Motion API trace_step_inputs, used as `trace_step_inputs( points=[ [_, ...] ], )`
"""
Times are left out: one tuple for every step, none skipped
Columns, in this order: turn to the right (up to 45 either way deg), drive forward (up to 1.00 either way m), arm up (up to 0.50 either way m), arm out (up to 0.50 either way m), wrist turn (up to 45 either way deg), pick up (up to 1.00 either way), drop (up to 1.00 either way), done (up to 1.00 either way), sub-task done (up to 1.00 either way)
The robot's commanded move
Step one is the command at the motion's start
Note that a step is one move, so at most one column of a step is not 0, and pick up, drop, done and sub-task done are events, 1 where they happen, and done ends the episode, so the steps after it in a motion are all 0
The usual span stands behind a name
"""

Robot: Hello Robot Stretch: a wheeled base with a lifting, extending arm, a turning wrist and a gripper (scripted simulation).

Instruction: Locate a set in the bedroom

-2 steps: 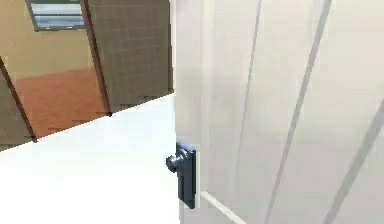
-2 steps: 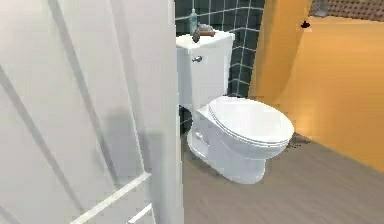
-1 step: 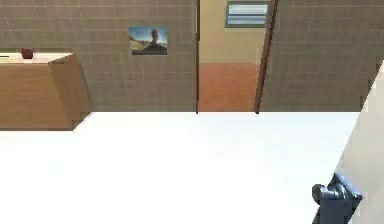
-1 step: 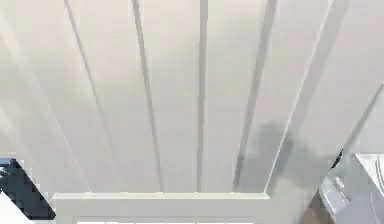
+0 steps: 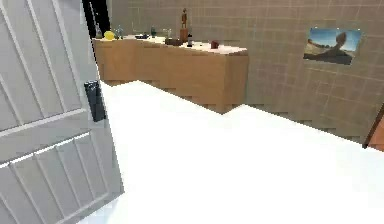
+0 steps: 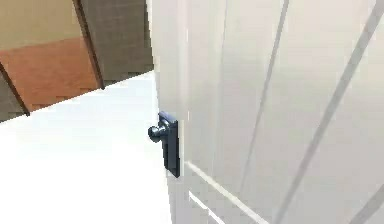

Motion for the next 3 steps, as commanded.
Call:
trace_step_inputs(
  points=[
    [-39.0, 0.0, 0.0, 0.0, 0.0, 0.0, 0.0, 0.0, 0.0],
    [0.0, 0.25, 0.0, 0.0, 0.0, 0.0, 0.0, 0.0, 0.0],
    [-45.0, 0.0, 0.0, 0.0, 0.0, 0.0, 0.0, 0.0, 0.0]
  ],
)
